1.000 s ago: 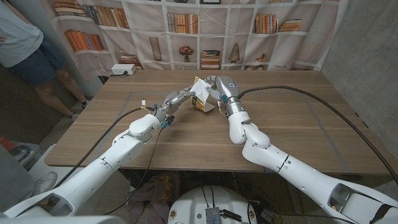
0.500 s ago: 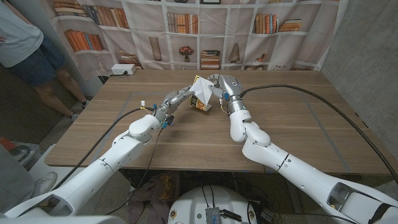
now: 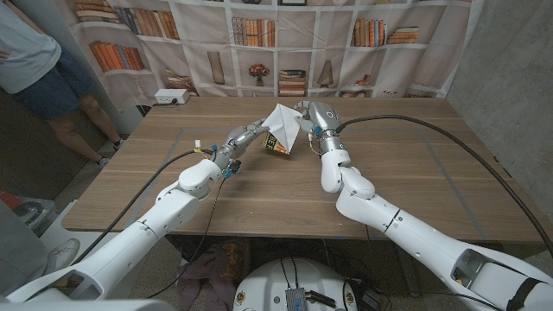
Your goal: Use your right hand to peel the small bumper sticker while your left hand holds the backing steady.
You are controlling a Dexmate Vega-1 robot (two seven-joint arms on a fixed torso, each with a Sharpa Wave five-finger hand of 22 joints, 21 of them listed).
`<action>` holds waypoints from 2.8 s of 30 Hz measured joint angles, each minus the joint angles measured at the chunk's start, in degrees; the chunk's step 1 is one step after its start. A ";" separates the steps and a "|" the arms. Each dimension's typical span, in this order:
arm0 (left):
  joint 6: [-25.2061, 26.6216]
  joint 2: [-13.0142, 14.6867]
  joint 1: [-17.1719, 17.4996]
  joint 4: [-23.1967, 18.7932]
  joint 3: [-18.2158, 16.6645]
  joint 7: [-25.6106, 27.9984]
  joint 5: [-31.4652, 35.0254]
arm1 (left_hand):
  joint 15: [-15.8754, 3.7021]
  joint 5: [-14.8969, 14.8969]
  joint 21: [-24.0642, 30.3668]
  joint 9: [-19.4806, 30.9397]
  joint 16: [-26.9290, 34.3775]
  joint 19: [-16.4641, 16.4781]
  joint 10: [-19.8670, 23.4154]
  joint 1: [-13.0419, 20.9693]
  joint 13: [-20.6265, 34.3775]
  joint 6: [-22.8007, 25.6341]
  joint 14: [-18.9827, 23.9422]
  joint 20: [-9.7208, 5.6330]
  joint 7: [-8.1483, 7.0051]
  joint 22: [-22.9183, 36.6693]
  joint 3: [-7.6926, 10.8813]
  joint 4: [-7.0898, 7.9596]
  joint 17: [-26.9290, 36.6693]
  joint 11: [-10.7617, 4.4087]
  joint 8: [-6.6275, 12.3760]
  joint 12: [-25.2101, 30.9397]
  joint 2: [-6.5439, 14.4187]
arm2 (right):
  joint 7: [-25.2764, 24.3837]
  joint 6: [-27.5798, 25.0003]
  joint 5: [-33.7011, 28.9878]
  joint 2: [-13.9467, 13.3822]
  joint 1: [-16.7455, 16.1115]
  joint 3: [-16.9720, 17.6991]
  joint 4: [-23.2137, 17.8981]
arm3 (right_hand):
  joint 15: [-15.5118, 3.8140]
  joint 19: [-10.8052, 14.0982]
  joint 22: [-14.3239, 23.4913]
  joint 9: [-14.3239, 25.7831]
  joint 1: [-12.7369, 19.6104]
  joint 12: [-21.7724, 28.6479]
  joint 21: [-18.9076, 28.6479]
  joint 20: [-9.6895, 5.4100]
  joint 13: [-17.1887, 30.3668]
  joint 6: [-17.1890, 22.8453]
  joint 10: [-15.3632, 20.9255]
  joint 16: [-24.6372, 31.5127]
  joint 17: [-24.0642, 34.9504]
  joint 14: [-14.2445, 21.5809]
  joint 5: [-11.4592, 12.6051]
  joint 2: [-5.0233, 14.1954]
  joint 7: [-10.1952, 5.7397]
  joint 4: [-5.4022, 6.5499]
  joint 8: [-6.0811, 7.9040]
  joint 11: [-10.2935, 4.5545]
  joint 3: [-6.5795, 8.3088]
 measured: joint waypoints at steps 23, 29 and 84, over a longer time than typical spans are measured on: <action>-0.91 -0.17 0.86 0.19 -0.48 0.67 -0.12 | 0.00 0.00 0.00 -0.02 -0.22 0.03 -0.12 -0.68 0.00 0.00 0.00 -0.01 0.00 0.00 0.72 0.24 0.00 -0.36 -0.01 -0.45 -0.68 | -0.34 -2.24 1.79 0.31 1.09 -0.19 1.06 | 0.10 0.00 -0.27 0.00 0.00 -0.01 0.42 0.00 0.00 0.10 0.07 0.00 0.01 0.10 0.00 0.00 0.10 0.00 0.00 0.10 0.00; -1.05 -0.16 1.22 0.03 -0.62 1.00 -0.12 | 0.00 0.00 0.00 -0.03 -0.22 0.23 0.07 -0.68 0.00 -0.01 0.00 -0.21 0.00 0.00 0.71 0.24 0.01 -0.55 -0.01 -0.45 -0.68 | -1.11 -3.92 3.05 0.54 1.34 0.34 1.49 | 0.10 0.00 -0.27 -0.01 0.00 -0.01 0.87 0.00 0.00 0.32 0.07 -0.21 0.01 0.10 0.00 0.00 0.31 0.00 0.00 0.10 0.00; -3.46 4.16 11.10 -7.76 -8.53 8.92 -0.27 | 0.00 0.00 0.00 -0.44 -0.66 0.19 0.08 -1.27 -0.01 0.54 0.00 -0.22 -0.12 0.00 1.74 0.16 0.02 -0.52 -0.33 -0.88 -1.27 | -9.77 -13.97 9.08 -0.38 3.40 5.92 2.26 | -0.09 -0.31 -1.06 -0.01 -0.06 -0.45 1.75 0.32 -0.09 0.31 0.75 -0.62 0.01 0.49 0.00 -0.51 0.31 0.00 -0.09 0.08 0.00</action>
